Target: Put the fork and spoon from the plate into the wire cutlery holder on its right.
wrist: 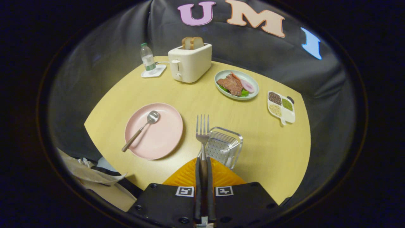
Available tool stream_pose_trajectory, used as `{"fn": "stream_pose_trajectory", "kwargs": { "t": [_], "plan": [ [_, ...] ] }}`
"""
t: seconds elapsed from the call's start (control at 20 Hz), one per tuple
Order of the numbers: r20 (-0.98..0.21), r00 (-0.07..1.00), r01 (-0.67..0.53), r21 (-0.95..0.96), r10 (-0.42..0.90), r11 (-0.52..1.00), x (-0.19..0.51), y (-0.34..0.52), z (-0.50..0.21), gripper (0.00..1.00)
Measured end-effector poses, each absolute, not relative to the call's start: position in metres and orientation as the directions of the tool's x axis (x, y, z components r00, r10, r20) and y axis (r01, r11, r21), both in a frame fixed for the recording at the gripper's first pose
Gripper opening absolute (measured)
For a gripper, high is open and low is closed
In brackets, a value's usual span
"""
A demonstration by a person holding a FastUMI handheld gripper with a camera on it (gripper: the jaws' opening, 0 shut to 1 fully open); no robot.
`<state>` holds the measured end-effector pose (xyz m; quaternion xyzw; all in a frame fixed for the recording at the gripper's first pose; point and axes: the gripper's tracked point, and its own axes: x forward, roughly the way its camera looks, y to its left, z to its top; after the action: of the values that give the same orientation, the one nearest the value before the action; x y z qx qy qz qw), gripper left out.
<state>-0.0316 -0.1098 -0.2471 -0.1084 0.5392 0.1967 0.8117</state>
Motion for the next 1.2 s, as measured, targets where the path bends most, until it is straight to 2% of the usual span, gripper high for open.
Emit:
{"fn": "stream_pose_trajectory", "kwargs": {
  "t": [0.45,1.2],
  "plan": [
    [-0.966,0.199,-0.509,0.044,0.168,0.86,-0.046,-0.14,-0.255,0.11],
    [-0.996,0.058,-0.554,0.027,0.071,0.832,-0.047,-0.15,-0.279,0.11]
  ]
}}
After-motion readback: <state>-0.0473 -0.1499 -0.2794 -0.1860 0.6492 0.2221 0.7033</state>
